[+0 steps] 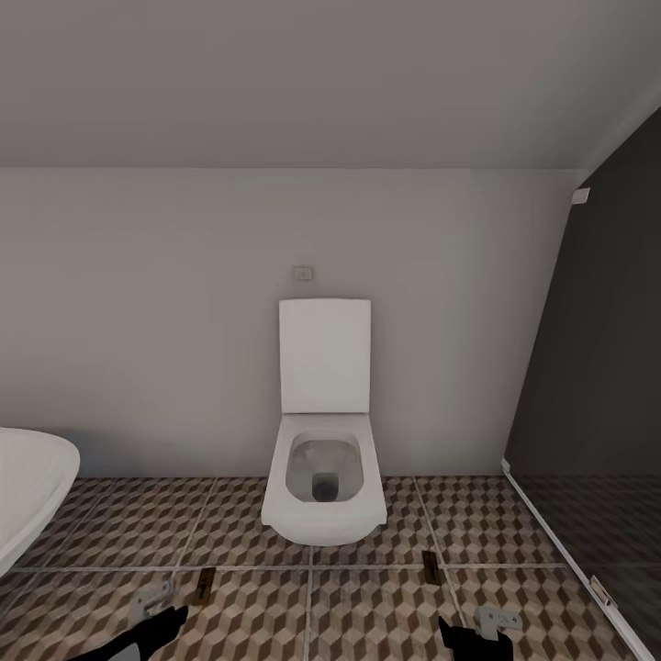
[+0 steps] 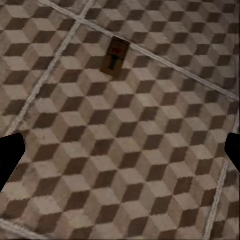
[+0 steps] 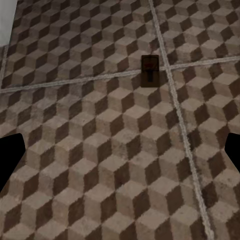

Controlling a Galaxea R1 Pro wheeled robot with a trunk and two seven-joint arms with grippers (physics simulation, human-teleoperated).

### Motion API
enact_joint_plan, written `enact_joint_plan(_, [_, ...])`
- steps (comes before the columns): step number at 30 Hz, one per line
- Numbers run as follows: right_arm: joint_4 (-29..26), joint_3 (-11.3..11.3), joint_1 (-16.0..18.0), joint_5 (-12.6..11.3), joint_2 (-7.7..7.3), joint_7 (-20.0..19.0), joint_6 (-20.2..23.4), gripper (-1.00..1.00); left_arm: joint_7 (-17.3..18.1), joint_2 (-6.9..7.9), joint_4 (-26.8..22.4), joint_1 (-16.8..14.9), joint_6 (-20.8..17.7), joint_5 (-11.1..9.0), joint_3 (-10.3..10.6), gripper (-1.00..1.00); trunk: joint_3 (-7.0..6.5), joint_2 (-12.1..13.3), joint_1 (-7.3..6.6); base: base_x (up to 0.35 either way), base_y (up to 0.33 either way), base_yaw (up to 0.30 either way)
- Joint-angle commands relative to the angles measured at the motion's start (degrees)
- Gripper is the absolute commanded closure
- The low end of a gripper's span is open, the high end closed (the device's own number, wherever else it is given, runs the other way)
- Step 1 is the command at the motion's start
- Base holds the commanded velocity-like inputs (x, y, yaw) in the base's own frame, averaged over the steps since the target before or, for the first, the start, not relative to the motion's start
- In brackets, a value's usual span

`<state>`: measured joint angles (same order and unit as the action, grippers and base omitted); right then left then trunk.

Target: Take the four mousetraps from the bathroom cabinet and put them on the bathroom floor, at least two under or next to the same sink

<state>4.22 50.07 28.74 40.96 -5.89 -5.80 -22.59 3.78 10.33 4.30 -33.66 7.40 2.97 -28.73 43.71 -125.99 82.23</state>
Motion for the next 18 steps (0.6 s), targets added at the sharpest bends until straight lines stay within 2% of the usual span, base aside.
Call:
enact_joint_plan(1, [0.0,0.0,0.0,0.0,0.00,0.0,0.0,-1.00,0.0,-0.16,0.0,0.0,0.0,0.0,0.0,-1.00,0.00,0.0,0.00,0.000,0.000,0.000])
enact_joint_plan(8, [0.0,0.0,0.0,0.0,0.00,0.0,0.0,-1.00,0.0,-1.04,0.1,0.2,0.0,0.0,0.0,-1.00,0.00,0.0,0.00,0.000,0.000,0.000])
enact_joint_plan(18, [0.0,0.0,0.0,0.0,0.00,0.0,0.0,-1.00,0.0,-1.10,0.1,0.3,0.0,0.0,0.0,-1.00,0.00,0.0,0.00,0.000,0.000,0.000])
